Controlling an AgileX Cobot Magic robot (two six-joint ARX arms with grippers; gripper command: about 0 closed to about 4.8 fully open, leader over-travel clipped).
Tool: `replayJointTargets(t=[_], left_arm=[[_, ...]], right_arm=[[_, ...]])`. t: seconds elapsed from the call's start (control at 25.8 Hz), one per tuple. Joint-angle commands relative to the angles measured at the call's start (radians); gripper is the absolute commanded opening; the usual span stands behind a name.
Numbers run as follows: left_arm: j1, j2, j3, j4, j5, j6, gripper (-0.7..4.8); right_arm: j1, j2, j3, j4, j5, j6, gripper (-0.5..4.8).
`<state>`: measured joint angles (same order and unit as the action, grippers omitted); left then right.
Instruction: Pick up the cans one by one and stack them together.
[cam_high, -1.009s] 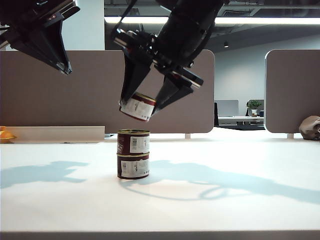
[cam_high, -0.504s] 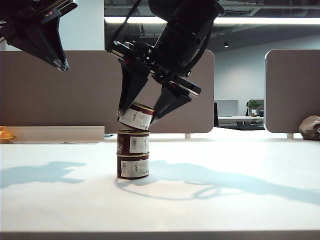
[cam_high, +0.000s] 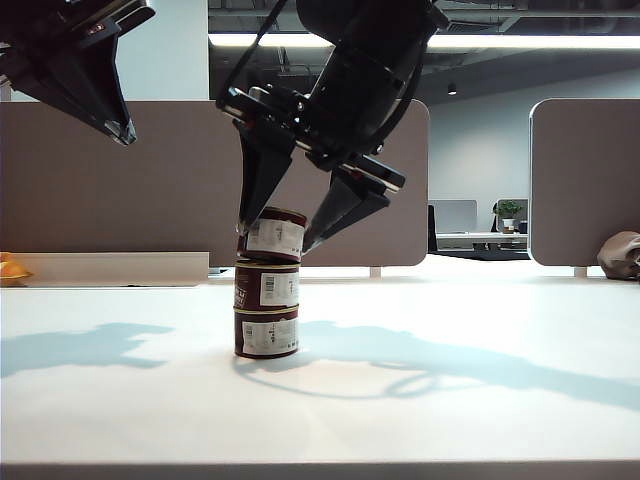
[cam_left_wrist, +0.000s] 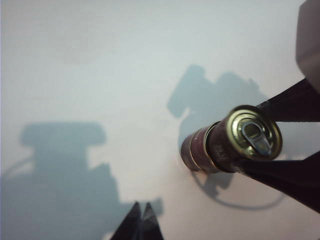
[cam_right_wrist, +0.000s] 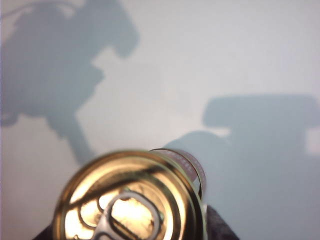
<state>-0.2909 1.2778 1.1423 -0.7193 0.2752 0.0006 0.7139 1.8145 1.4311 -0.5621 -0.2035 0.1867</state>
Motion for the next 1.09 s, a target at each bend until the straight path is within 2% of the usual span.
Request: replayJointTargets(t=[0.04,0.19,0.27,0.47,0.5,0.89,1.01,1.09], left_arm=[[0.000,-0.004,0.001,-0.002,-0.002,0.011,-0.06],[0.000,-0.004,0.001,-0.002,-0.002,0.011,-0.06],[0.000,-0.004,0.001,-0.001,-0.002,0.011,-0.06],[0.000,-0.005,0.001,0.000,-0.002,0.011,-0.06],[0.000,-0.006,0.001,0.001,-0.002,0.011,-0.06],[0.000,-0.115,0.002,0.009,-0.028,-0.016,-0.06],[0.000,-0.159,0.002,0.010,-0.029,-0.029,-0.06],[0.000,-0.189,0.002,0.010,-0.028,-0.046,-0.06]], right_arm=[[0.004,0.006,0.007,0.005,-0.001,0.001,3.38],[0.005,0.006,0.007,0.007,0.000,0.001,3.48],[0.005,0.006,0.007,0.009,0.004,0.001,4.01],[0.005,0.006,0.007,0.010,0.003,0.000,4.47],[0.005,0.005,0.007,0.013,0.003,0.000,4.72],[0.007,-0.066,0.007,-0.019,0.014,0.000,4.75],[0.015,-0.109,0.007,-0.047,0.026,-0.002,4.44],[0.016,-0.148,0.007,-0.056,0.026,-0.008,3.91]])
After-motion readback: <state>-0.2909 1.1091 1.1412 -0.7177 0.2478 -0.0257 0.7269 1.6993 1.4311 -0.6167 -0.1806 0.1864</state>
